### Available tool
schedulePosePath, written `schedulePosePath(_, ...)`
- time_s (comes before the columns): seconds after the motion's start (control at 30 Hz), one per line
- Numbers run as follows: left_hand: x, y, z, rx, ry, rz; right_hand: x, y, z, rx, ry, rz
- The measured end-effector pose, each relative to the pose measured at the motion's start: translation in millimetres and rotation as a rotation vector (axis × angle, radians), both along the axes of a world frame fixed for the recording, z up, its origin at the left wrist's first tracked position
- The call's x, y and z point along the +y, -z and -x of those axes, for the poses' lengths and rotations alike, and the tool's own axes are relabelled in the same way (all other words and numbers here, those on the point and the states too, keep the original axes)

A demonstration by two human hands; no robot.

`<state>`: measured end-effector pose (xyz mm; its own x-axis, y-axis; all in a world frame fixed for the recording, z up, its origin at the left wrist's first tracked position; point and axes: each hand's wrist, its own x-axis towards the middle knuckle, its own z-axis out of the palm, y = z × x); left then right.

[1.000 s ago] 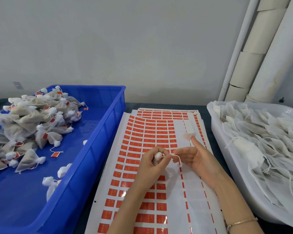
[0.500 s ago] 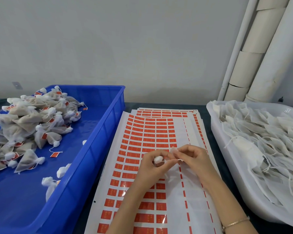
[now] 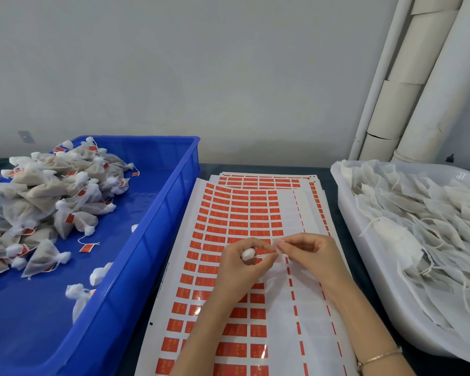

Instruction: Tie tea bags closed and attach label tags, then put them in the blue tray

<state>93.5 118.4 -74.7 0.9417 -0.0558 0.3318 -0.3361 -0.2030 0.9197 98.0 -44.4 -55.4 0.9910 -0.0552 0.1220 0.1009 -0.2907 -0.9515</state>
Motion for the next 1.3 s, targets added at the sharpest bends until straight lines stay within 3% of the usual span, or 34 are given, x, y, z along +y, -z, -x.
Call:
schedulePosePath(0.8,0.0,1.1,-2.6,0.054,-0.112,-0.015,-0.8,1.8,-0.9,0.014,0.012,0.008)
schedulePosePath(1.3,0.4,-0.8,-1.0,0.076,-0.082,-0.020,-0.7,-3.9,2.1,0.105,0.000,-0.092)
